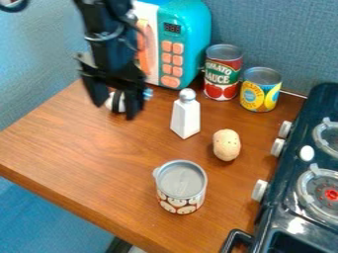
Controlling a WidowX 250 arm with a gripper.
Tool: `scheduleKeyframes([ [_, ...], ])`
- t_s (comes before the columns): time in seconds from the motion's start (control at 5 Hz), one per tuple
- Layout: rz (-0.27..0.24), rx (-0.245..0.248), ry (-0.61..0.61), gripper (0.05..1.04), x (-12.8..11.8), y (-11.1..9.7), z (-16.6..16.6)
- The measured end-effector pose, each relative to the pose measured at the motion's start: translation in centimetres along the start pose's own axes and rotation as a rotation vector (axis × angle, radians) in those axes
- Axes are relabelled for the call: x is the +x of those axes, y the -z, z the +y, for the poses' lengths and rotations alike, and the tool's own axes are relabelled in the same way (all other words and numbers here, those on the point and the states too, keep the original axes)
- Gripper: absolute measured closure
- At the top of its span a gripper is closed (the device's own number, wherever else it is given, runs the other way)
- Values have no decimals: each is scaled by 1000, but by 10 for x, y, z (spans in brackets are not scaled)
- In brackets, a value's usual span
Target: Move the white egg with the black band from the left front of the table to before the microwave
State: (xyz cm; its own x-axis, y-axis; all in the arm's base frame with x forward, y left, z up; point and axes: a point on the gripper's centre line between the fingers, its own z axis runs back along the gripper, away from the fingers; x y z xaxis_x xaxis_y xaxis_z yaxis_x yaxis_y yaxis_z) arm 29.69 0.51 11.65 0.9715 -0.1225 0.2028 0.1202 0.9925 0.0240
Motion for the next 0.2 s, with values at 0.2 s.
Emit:
scheduleKeyframes([
  [0.2, 68, 98, 82, 83, 2, 13, -20],
])
